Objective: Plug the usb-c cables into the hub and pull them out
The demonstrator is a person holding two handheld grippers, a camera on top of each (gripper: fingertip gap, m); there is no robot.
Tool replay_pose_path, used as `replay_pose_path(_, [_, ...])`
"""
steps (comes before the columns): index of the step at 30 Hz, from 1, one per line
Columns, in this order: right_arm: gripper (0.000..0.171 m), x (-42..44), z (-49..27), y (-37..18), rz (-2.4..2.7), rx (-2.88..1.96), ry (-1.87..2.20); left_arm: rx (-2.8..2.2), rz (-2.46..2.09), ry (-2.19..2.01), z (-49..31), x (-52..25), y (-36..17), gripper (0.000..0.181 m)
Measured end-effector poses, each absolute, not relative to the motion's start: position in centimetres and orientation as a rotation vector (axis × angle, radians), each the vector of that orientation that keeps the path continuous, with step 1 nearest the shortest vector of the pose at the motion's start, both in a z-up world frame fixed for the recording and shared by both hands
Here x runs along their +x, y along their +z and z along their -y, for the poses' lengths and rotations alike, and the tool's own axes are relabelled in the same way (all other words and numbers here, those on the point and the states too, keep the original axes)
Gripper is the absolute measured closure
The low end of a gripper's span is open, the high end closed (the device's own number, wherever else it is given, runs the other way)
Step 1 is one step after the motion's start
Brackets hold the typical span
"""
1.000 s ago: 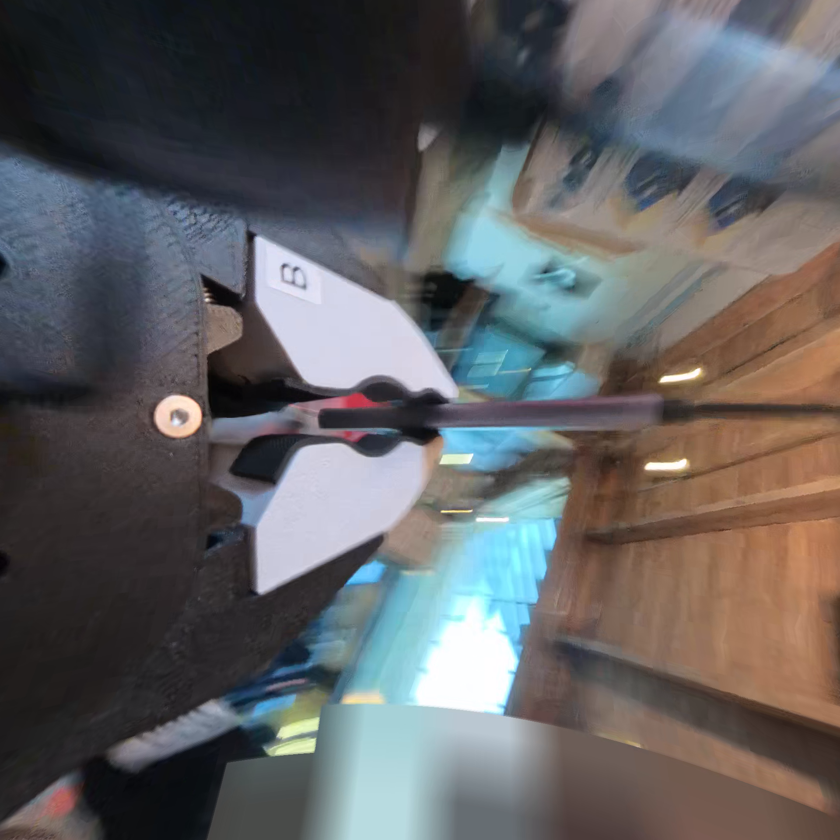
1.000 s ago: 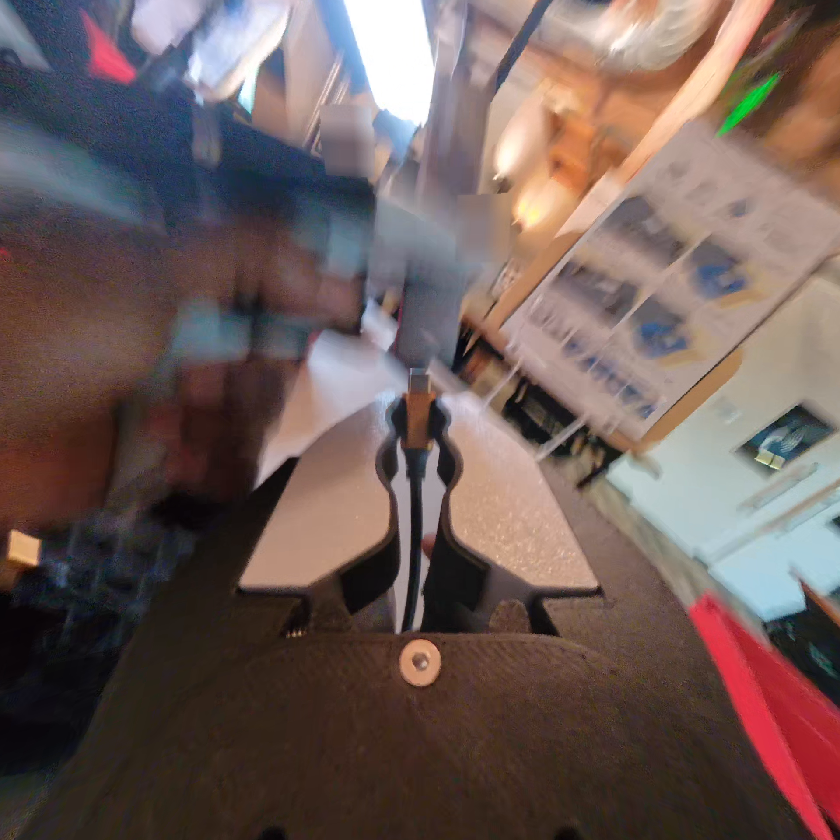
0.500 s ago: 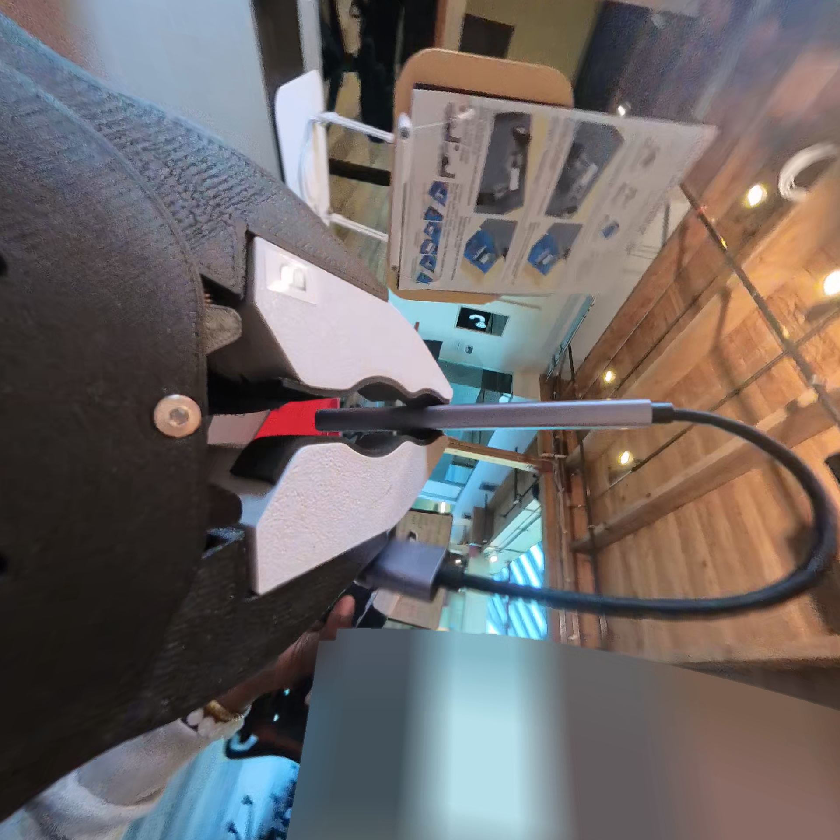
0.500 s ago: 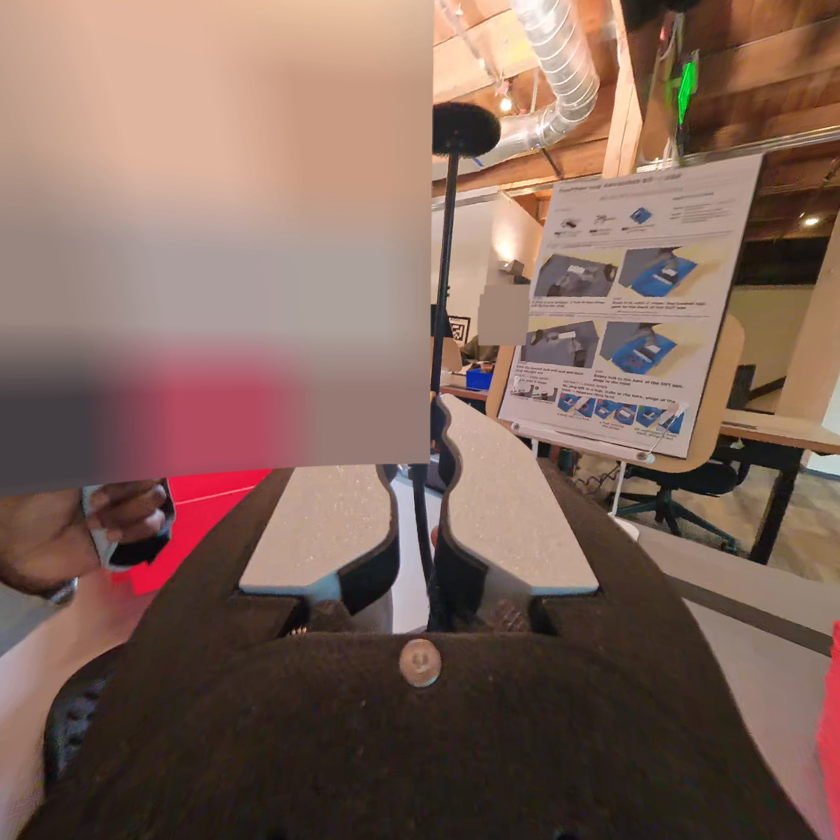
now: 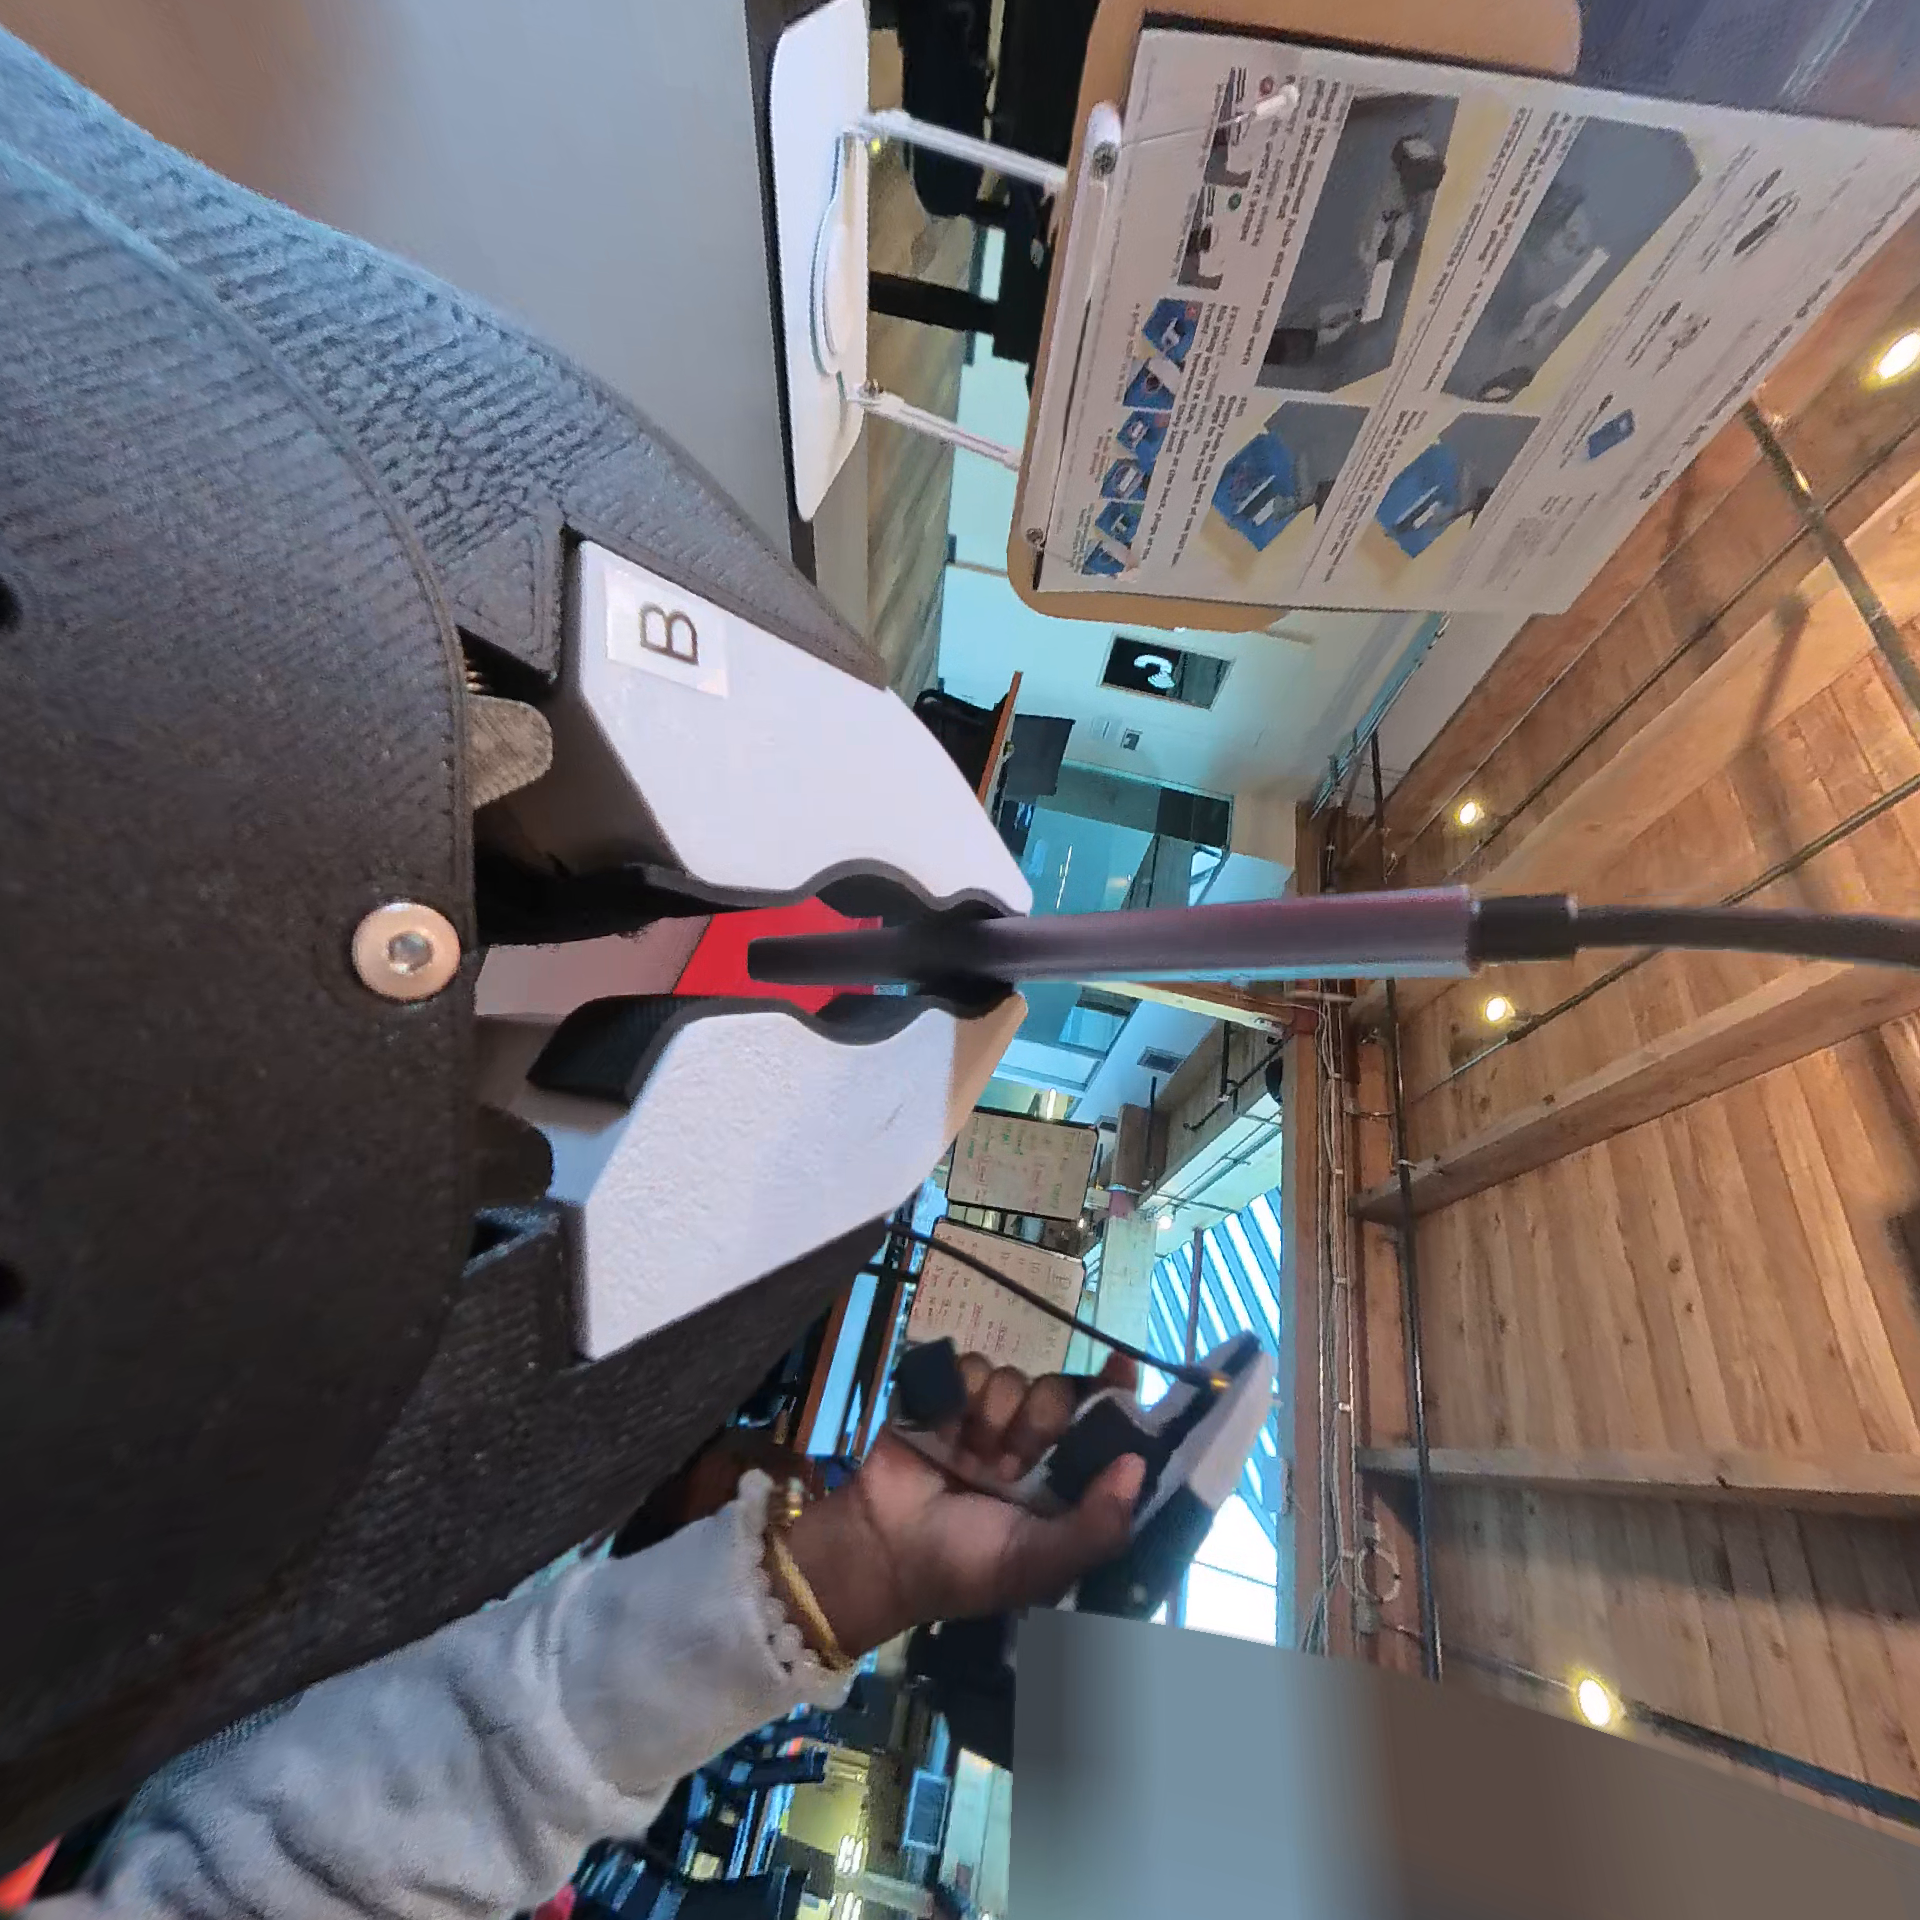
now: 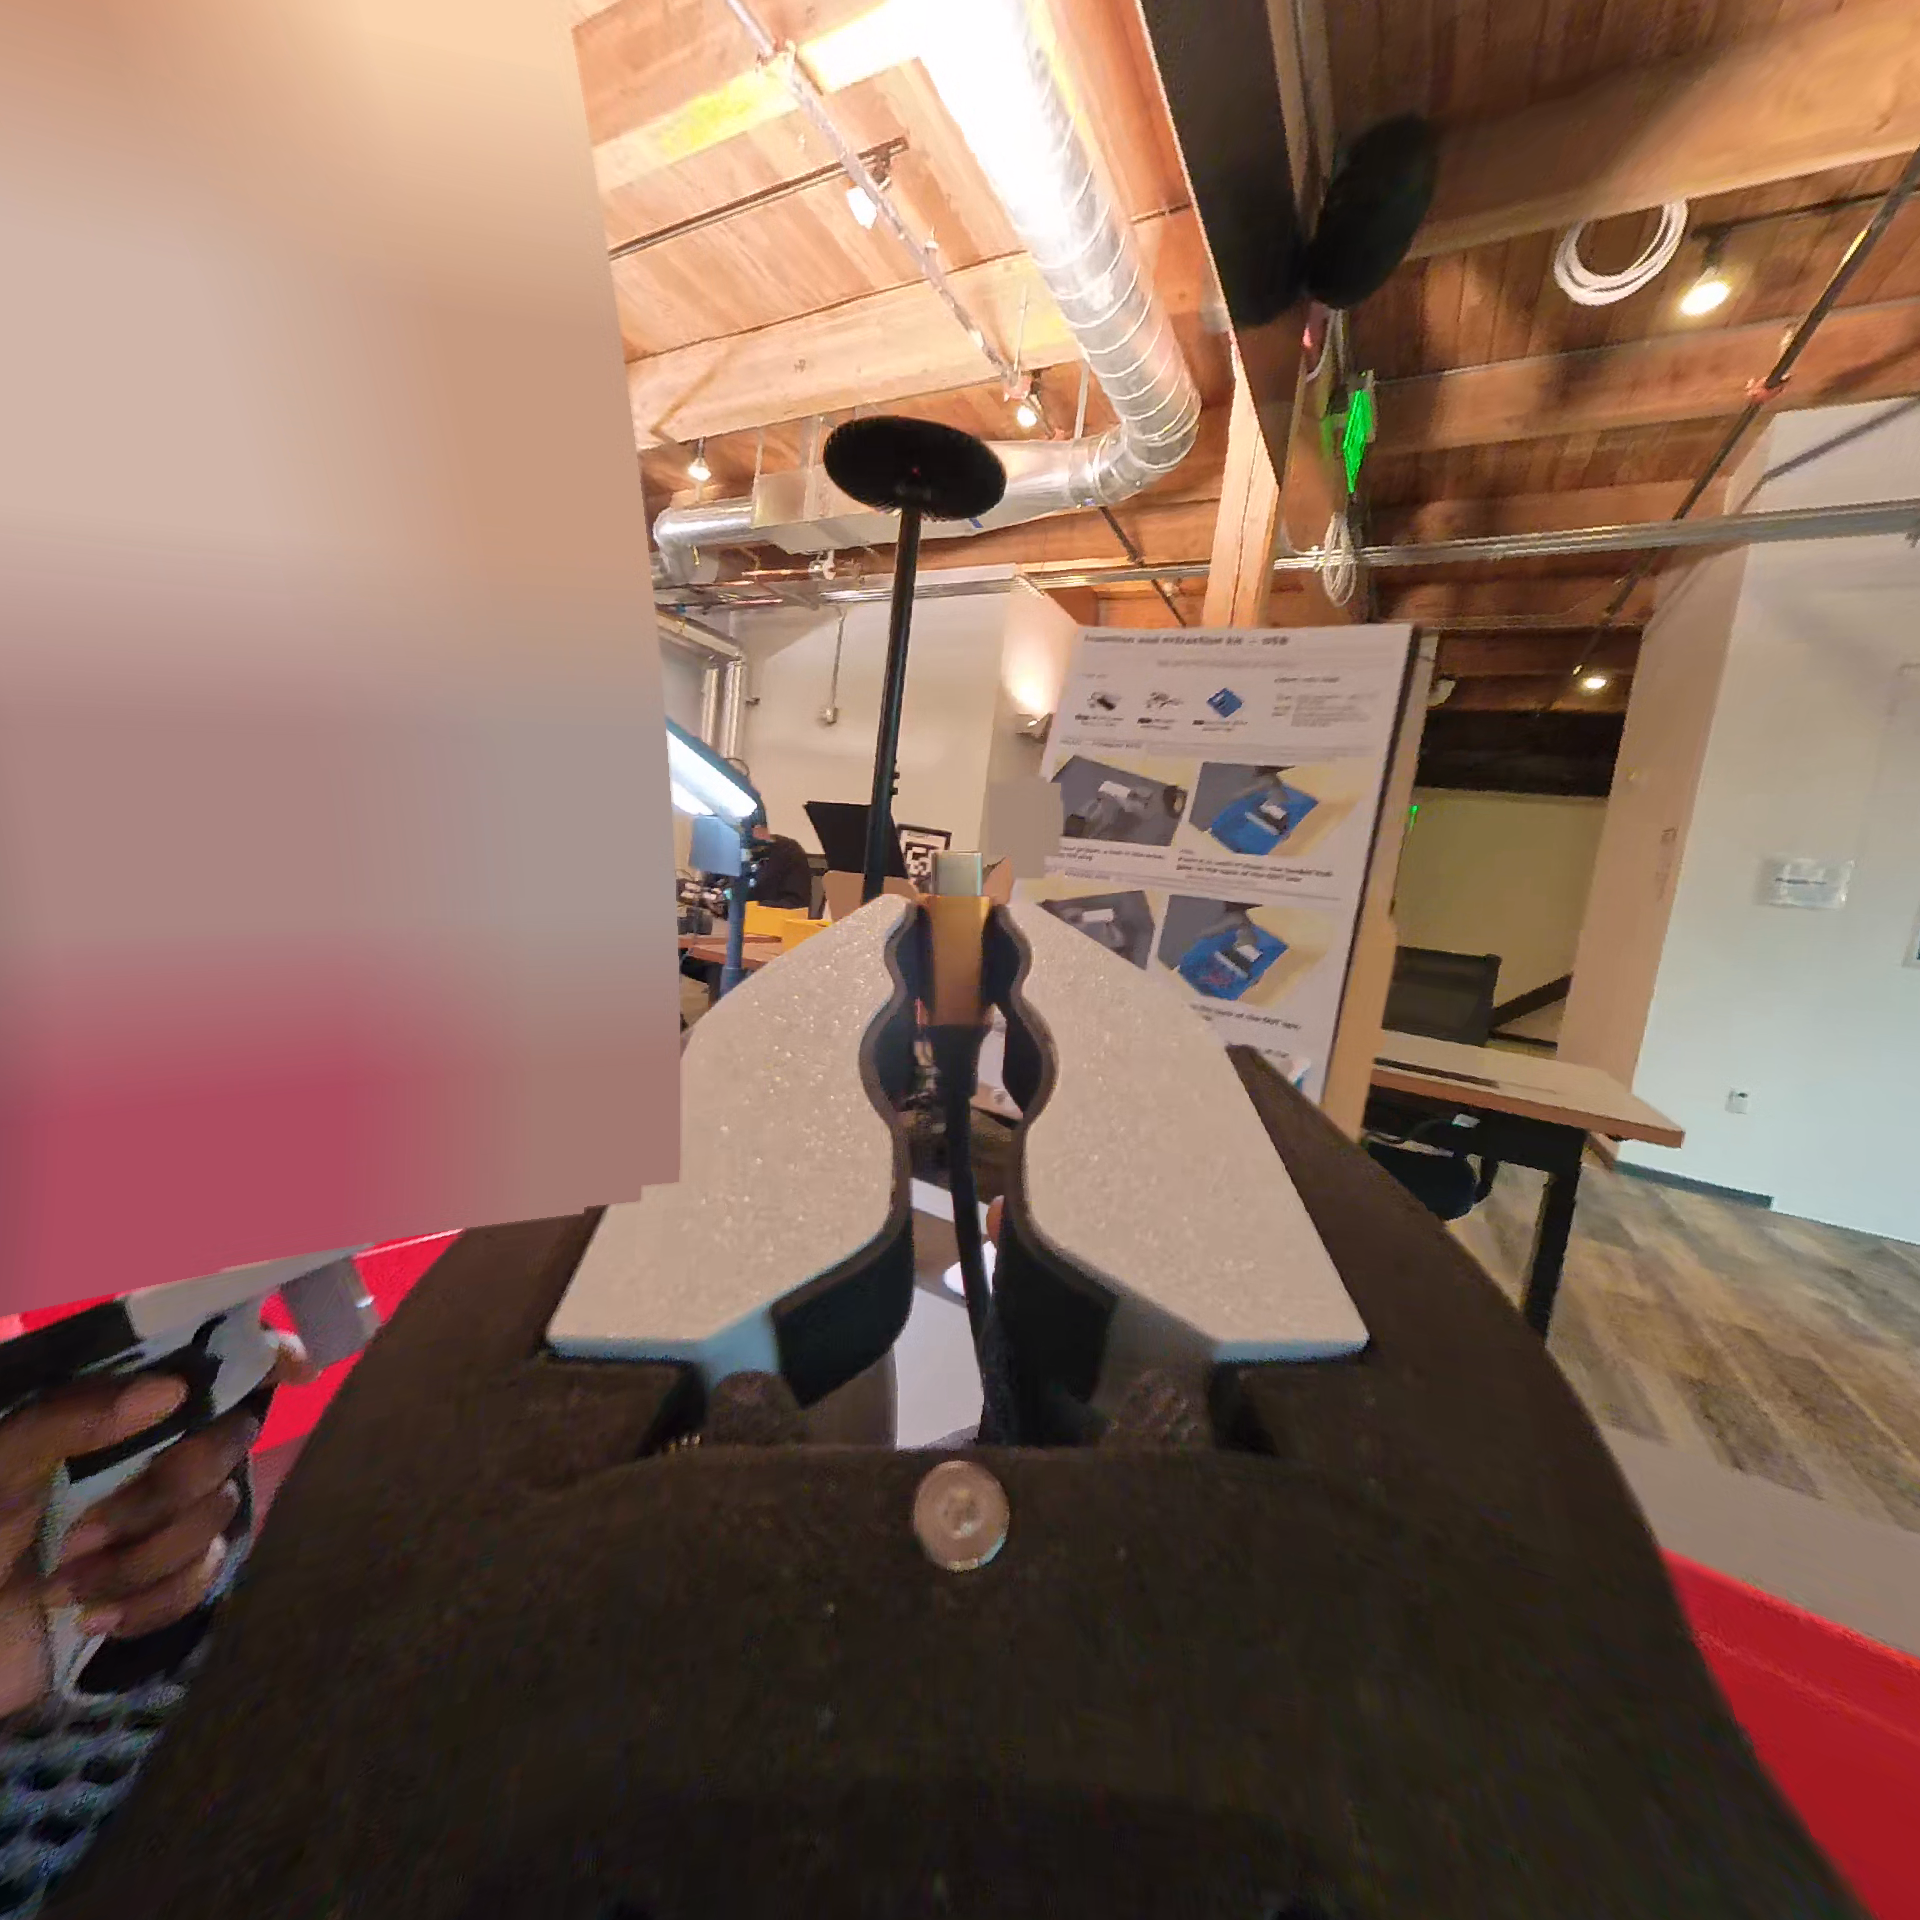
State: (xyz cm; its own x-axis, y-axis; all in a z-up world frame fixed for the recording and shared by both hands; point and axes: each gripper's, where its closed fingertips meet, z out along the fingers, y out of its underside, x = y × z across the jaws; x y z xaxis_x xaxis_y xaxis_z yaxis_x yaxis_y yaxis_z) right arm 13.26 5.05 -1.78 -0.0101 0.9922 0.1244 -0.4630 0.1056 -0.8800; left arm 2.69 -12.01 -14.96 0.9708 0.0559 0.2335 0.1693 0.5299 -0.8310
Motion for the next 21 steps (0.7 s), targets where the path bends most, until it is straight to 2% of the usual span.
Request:
replay_pose_path(1, [0.159,13.6,-5.7,-1.2,0.924,-0.746,1.327,-1.01,0.237,-0.076,11.8,2.8,-15.2,0.171])
replay_pose_path(9, [0.159,15.5,-14.1,3.2,0.809,-0.83,1.093,-1.016,0.224,-0.075,11.0,3.1,-18.3,0.171])
replay_pose_path(15, [0.159,17.4,-21.7,5.6,0.653,-0.867,0.87,-0.978,0.273,-0.161,11.5,2.3,-18.5,0.169])
replay_pose_path(18, [0.159,17.9,-25.1,4.8,0.597,-0.877,0.765,-0.973,0.281,-0.159,11.6,2.2,-18.6,0.171])
replay_pose_path(21, [0.159,17.3,-27.2,1.2,0.633,-0.922,0.757,-0.962,0.293,-0.166,11.7,2.0,-18.6,0.171])
